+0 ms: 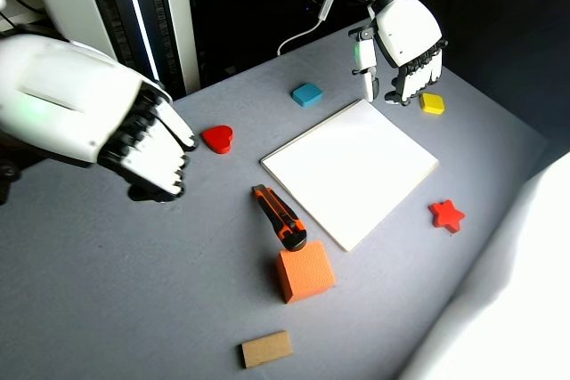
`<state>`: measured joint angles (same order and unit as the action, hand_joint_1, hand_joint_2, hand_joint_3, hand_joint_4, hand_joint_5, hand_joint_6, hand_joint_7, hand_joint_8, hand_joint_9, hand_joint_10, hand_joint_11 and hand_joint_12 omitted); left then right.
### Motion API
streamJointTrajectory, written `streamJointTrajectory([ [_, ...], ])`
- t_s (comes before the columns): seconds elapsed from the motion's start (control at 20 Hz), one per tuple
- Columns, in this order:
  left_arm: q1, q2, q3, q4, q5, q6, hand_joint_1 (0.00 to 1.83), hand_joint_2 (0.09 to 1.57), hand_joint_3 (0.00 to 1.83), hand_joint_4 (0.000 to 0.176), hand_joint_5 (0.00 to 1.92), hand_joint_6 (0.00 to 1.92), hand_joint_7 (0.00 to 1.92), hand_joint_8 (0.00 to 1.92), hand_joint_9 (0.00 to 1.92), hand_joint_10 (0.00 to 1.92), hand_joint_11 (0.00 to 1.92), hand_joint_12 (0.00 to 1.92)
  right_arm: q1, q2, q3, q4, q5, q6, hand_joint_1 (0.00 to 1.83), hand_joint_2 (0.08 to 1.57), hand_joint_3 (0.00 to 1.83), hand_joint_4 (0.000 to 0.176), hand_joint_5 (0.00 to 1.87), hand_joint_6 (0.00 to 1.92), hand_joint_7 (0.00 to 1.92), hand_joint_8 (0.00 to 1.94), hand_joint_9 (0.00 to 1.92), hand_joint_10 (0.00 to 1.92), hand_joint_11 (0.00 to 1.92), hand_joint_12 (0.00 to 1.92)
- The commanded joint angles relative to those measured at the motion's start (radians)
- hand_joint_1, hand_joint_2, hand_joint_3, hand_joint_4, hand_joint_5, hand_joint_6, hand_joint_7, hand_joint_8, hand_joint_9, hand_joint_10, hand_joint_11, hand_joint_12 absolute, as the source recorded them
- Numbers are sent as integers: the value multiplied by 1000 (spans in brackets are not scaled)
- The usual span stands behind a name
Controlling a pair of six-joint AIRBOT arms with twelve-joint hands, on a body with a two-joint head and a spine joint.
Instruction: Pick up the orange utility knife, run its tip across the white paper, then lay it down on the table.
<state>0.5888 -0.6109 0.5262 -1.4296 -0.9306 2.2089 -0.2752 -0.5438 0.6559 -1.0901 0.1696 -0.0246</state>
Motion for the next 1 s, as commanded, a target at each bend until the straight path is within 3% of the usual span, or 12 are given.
streamJointTrajectory([
  [0.0,-5,4,2,64,-64,7,220,1200,201,49,19,80,117,60,160,158,0,833,5,3,-2,21,42,-3,64,1131,292,0,12,161,70,125,0,353,0,696],
  [0.05,-6,4,2,64,-64,7,220,1200,201,49,19,80,117,60,160,158,0,833,3,1,-4,21,34,-4,64,1131,292,0,12,161,70,125,0,353,0,696],
  [0.15,-6,4,3,62,-63,7,198,1295,17,52,20,1,79,0,148,17,0,712,0,1,-8,21,22,-5,30,1267,27,0,21,62,92,3,0,298,0,609],
  [0.35,-15,5,6,56,-63,5,167,1301,4,55,54,6,164,11,225,24,0,804,-4,2,-8,21,11,-14,31,1277,8,0,53,54,117,7,15,293,0,708],
  [0.45,-17,5,5,52,-65,5,187,1300,2,55,55,4,163,5,212,13,0,823,-5,3,-8,21,97,-59,94,1255,0,0,27,33,113,2,16,289,0,682],
  [0.55,-16,4,6,45,-65,5,153,1306,4,55,46,0,158,2,218,11,0,854,-6,0,-2,20,138,-80,278,1207,0,0,0,0,62,1,6,185,0,399],
  [0.6,-16,5,6,42,-65,2,153,1306,4,55,46,0,158,2,218,11,0,854,-2,-13,12,-1,160,-91,278,1207,0,0,0,0,62,1,6,185,0,399],
  [0.65,-16,6,6,42,-65,-4,150,1308,4,55,54,2,165,4,224,10,0,839,4,-34,33,-27,177,-108,625,1177,0,0,0,0,5,0,0,23,0,102],
  [0.7,-17,6,6,42,-65,-17,150,1308,4,55,54,2,165,4,224,10,0,839,11,-60,57,-70,192,-125,625,1177,0,0,0,0,5,0,0,23,0,102],
  [0.75,-18,6,5,41,-65,-21,167,1310,3,55,55,2,172,3,230,9,0,898,25,-93,89,-146,216,-138,910,1158,0,0,0,0,0,0,0,0,0,3],
  [0.8,-19,6,4,42,-59,-21,168,1309,2,54,61,4,176,5,234,10,0,901,42,-131,121,-205,239,-147,1005,1155,0,0,0,0,0,0,0,0,0,0],
  [0.95,-29,5,4,80,-8,-21,143,1314,3,55,66,4,198,9,257,15,0,912,40,-217,193,-219,278,-256,1008,1205,0,0,0,0,0,0,0,0,0,0],
])
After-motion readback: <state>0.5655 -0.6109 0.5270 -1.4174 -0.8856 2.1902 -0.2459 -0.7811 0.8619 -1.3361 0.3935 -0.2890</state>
